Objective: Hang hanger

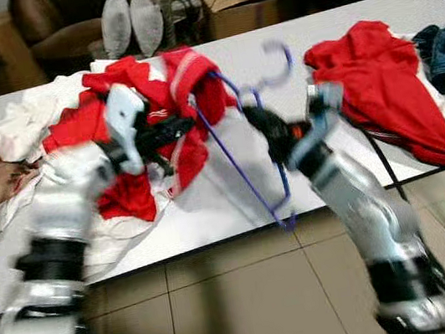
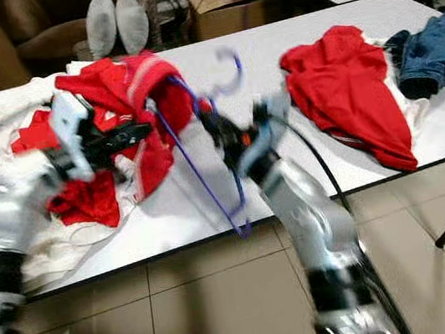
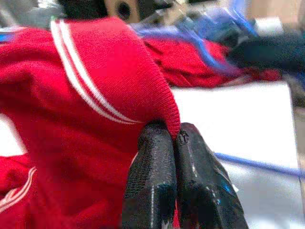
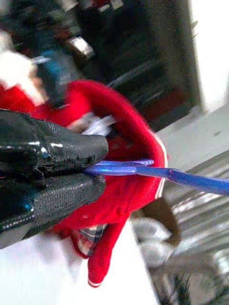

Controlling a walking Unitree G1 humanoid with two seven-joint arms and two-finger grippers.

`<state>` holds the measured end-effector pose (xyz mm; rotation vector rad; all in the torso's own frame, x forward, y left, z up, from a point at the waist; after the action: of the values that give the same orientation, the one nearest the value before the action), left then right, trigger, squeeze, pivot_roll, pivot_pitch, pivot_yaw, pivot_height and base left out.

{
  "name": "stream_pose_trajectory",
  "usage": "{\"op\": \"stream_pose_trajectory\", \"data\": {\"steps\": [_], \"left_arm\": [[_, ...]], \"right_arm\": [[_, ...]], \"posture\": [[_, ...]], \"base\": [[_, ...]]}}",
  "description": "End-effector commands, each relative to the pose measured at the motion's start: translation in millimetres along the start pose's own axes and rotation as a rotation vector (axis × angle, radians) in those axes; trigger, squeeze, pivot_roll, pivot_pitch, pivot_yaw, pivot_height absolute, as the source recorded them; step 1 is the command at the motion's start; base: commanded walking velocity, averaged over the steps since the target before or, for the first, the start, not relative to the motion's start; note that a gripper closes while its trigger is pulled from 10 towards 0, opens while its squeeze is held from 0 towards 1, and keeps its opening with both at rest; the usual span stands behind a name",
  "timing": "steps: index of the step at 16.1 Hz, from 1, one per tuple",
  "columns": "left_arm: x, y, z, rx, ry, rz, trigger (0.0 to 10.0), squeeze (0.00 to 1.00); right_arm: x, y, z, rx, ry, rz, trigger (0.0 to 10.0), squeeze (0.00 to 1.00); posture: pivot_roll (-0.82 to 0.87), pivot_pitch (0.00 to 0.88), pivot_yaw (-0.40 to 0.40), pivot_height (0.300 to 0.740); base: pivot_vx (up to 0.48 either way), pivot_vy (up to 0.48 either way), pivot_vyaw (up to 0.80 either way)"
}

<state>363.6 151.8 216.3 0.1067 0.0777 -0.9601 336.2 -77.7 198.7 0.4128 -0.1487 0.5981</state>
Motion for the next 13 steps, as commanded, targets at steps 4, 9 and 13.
{"op": "stream_pose_trajectory", "data": {"steps": [4, 9, 13], "left_arm": [[6.6, -23.8, -0.9, -0.019, 0.057, -0.134, 0.0, 0.0], [-2.5, -33.8, 2.8, -0.092, 0.051, -0.204, 0.0, 0.0], [-1.9, -40.4, -1.4, -0.106, 0.078, -0.228, 0.0, 0.0]], "right_arm": [[17.0, -13.1, 25.4, 0.223, -0.216, -0.084, 0.0, 0.0], [19.3, -49.4, 35.3, 0.503, -0.39, -0.227, 0.0, 0.0], [24.5, -54.7, 37.1, 0.643, -0.448, -0.246, 0.0, 0.0]], "posture": [[-0.07, 0.0, 0.052, 0.74], [-0.08, 0.0, 0.052, 0.74], [-0.07, 0.0, 0.05, 0.74]], "base": [[0.0, 0.0, 0.0], [0.0, 0.0, 0.0], [0.0, 0.0, 0.0]]}}
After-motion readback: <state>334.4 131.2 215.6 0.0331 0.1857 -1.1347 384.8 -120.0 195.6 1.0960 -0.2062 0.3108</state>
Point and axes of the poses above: a point about 5 cm out from each wrist's last joint towards the gripper, its own x axis pointing out of the wrist towards the gripper, its own z axis along the axis of the wrist's last joint, y = z × x, the point moved 2 cm from there along x, pointing out of the wrist towards the gripper, and after that the axes turned 10 degrees about -x, right-handed, at the moved point
